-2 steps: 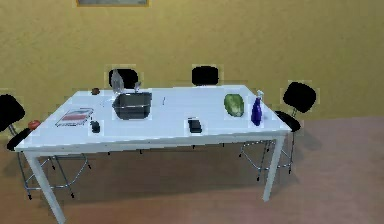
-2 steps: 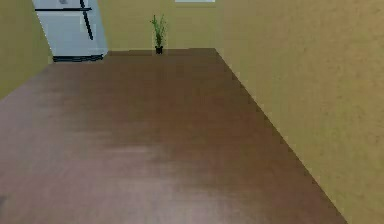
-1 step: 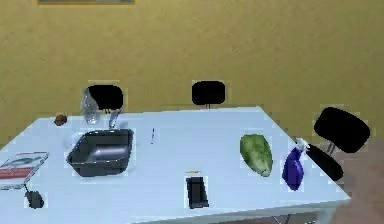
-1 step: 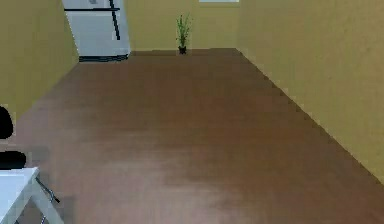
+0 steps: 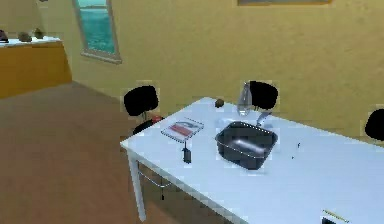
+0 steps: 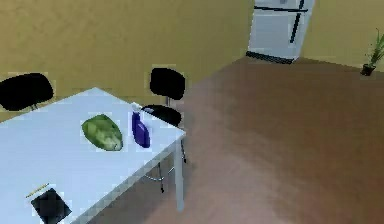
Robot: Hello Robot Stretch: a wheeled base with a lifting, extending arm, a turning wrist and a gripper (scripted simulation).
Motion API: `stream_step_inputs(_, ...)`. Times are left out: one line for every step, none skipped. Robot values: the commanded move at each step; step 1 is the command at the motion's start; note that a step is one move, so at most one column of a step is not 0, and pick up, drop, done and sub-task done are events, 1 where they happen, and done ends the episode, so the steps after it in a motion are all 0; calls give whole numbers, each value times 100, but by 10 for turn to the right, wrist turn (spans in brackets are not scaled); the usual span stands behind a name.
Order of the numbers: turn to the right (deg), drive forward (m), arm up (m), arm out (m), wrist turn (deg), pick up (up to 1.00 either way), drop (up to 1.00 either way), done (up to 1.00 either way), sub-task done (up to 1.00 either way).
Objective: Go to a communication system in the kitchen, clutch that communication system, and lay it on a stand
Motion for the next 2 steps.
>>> stream_step_inputs(-450,0,0,0,0,0,0,0,0)
stream_step_inputs(-420,0,0,0,0,0,0,0,0)
